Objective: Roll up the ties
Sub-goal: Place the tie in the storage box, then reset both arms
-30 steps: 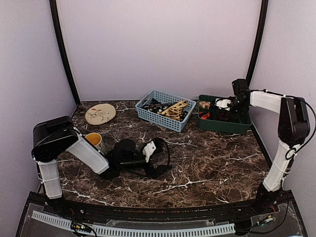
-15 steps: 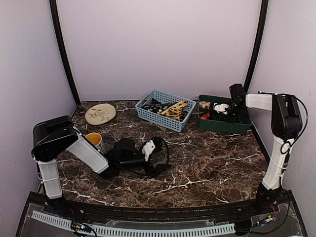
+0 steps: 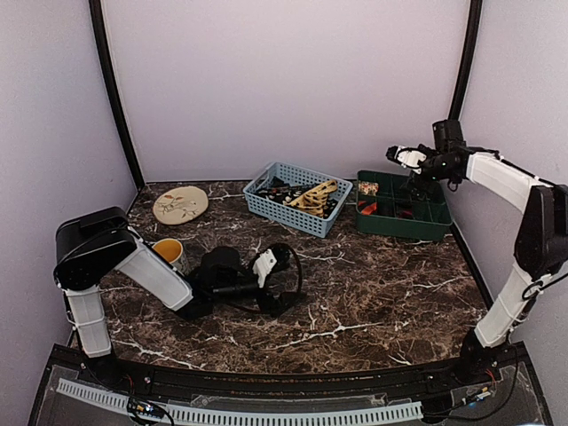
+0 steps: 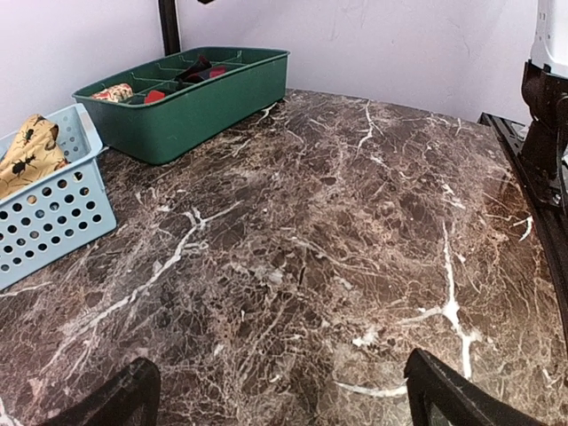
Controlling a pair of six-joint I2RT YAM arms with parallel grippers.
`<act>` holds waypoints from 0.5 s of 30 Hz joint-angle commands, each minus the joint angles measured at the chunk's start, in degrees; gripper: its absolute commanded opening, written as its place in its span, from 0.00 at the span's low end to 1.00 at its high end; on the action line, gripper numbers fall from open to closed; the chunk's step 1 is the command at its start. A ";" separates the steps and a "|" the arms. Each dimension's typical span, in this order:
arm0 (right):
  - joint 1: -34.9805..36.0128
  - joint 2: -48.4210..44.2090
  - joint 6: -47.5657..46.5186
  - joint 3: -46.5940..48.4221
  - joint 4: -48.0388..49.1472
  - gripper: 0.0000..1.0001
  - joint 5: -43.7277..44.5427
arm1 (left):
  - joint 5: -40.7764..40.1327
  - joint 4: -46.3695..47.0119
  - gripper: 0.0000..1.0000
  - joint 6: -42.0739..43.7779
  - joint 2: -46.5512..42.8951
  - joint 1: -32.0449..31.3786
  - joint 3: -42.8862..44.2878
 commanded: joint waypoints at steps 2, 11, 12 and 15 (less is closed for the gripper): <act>1.38 -9.90 12.35 -1.56 6.95 0.97 -3.69 | -0.65 -2.25 0.99 -3.21 -7.01 1.31 -0.55; 1.98 -22.79 43.37 -10.47 19.52 0.97 -6.75 | -9.92 -32.40 0.99 -6.70 -15.86 3.29 12.32; 1.96 -23.66 46.75 -11.69 20.04 0.97 -9.24 | -11.69 -35.05 0.99 -7.04 -16.89 3.40 13.75; 2.11 -25.05 56.71 -15.16 21.21 0.97 -15.63 | -18.36 -43.84 0.99 -10.41 -19.74 3.72 18.83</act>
